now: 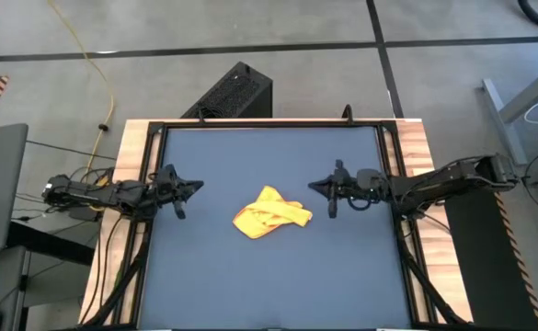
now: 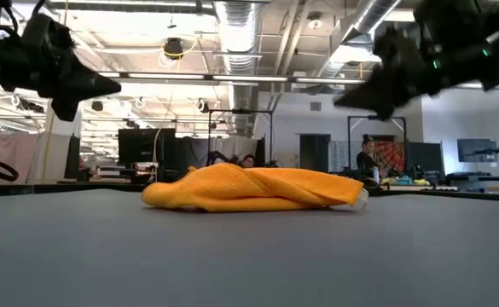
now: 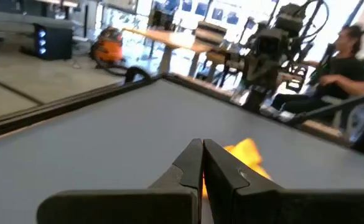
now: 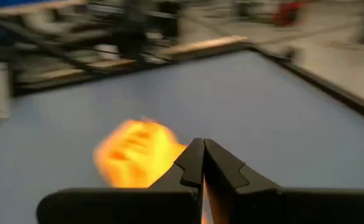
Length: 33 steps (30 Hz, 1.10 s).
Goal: Roll towel
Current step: Roll the yellow microfiber cloth on the table
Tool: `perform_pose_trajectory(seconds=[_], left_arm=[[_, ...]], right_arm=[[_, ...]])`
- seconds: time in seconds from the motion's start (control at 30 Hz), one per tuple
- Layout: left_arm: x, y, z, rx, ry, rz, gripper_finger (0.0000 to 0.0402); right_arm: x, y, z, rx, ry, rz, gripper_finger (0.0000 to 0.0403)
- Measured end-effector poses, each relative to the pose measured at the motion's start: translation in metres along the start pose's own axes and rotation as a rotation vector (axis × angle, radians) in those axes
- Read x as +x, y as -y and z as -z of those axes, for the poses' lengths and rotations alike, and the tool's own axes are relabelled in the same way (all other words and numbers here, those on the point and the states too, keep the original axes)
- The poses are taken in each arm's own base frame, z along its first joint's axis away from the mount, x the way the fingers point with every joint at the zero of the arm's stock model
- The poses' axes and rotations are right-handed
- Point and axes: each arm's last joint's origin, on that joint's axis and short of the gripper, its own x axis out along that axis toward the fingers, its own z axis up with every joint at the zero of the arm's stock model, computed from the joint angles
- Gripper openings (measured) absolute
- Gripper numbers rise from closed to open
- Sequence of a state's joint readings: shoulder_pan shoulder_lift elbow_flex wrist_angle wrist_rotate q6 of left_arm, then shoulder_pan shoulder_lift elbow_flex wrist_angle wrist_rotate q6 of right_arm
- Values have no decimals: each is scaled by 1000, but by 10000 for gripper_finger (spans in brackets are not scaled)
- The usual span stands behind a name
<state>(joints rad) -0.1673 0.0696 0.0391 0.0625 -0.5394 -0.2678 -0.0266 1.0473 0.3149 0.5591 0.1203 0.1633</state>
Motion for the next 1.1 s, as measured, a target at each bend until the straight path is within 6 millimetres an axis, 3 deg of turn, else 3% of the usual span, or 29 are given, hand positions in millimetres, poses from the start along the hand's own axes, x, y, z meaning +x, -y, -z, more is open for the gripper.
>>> perform_pose_trajectory(seconds=[0.1, 0.23, 0.4, 0.57, 0.77, 0.93, 1.1], left_arm=[[1, 2, -1, -4, 1, 29, 0], [3, 3, 2, 11, -33, 57, 0], [6, 5, 7, 86, -88, 70, 0], [8, 5, 10, 188, -107, 68, 5], [9, 5, 9, 314, -98, 76, 32], [9, 5, 10, 323, -103, 75, 58], [8, 4, 13, 342, -138, 71, 76]], right_arm=[[13, -12, -20, -18, 1, -181, 38], [36, -31, -33, -62, -94, -201, 39], [62, -53, -16, -198, -487, -34, 53], [80, -81, -6, -232, -742, 67, 86], [98, -109, 5, -314, -842, 152, 146], [109, -110, 33, -338, -937, 188, 189], [111, -105, 47, -335, -995, 261, 195]])
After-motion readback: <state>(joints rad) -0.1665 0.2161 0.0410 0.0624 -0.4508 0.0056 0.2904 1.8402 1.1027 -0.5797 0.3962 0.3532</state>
